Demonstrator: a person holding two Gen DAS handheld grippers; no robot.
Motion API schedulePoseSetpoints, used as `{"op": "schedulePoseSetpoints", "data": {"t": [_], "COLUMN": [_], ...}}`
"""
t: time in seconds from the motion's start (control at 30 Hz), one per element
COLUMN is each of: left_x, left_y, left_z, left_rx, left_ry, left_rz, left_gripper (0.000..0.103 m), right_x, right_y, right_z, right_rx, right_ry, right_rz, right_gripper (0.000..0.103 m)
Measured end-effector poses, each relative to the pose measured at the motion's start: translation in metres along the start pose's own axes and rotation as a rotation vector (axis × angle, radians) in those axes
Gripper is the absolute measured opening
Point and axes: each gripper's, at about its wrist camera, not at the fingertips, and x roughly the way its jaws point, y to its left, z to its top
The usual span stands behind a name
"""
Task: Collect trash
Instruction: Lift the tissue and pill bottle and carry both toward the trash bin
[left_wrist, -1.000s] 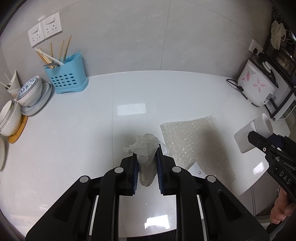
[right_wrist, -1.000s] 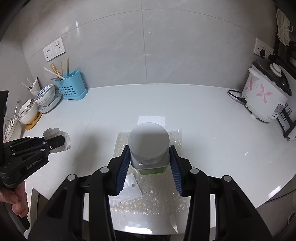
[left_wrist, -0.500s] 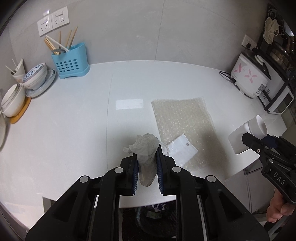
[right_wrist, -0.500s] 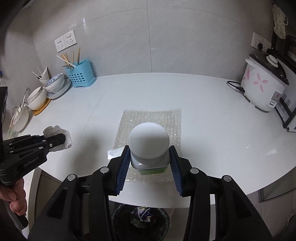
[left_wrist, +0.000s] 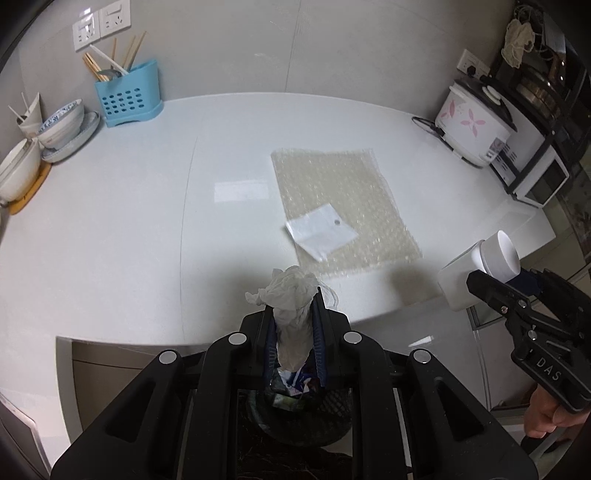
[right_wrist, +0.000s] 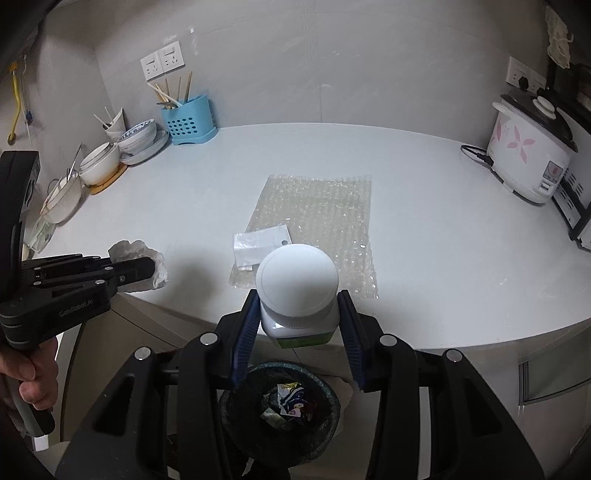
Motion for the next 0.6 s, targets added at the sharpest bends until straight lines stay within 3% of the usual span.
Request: {"op": "schedulePoseSetpoints", "data": {"t": [0.6], "left_x": [0.035], "left_y": [-0.015], "left_z": [-0.064], "left_rx": [0.072], "left_ry": [0.082], "left_rz": [-0.051], "left_gripper": [0.016], "right_x": [0.024], "right_y": [-0.006], "right_z": [-0.075], "right_rx": [0.004], "right_ry": [0.119], "right_rz": [0.009], "right_gripper": [0.04]}}
